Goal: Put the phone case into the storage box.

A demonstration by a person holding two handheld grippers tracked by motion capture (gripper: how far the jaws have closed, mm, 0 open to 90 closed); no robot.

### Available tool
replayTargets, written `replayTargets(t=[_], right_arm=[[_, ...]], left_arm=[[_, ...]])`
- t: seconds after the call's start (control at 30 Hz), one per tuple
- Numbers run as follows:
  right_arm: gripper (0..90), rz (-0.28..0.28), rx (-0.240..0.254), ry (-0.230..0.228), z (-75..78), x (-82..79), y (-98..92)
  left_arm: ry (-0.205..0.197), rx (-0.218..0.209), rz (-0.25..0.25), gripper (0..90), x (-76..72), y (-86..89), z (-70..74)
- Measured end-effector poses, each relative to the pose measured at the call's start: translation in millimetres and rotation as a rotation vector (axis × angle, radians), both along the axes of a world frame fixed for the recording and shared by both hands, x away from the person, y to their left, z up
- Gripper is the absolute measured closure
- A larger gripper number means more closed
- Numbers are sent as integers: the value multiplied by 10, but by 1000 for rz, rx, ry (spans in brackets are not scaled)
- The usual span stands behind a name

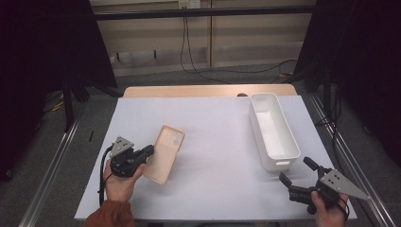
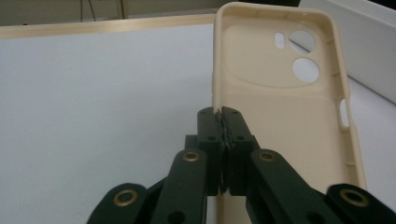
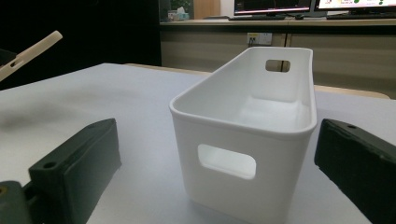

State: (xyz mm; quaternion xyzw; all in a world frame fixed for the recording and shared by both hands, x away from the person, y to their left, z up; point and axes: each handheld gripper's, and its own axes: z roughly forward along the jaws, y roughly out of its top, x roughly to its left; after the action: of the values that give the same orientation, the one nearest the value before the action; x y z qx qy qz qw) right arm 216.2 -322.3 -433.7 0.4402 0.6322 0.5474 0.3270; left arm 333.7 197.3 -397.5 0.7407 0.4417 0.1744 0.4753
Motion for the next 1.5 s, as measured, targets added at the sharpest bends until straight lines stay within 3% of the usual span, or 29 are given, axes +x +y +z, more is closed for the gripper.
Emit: replayTargets(t=[0.2, 0.47, 0.77, 1.2, 1.5], right_arm=[[0, 2, 11, 4, 0, -4, 30], [0, 28, 33, 5, 66, 8, 116], [0, 59, 68, -9, 226, 42, 272], [0, 125, 42, -19, 411, 179, 531], [0, 193, 22, -6, 436, 320, 774]], left_arm=[[2, -45, -5, 879, -33, -40, 2], [-32, -40, -43, 879, -75, -181, 37], [-45, -57, -65, 879, -103, -355, 66], [-57, -76, -113, 879, -103, -658, 122], [-96, -80, -142, 879, -91, -940, 182]])
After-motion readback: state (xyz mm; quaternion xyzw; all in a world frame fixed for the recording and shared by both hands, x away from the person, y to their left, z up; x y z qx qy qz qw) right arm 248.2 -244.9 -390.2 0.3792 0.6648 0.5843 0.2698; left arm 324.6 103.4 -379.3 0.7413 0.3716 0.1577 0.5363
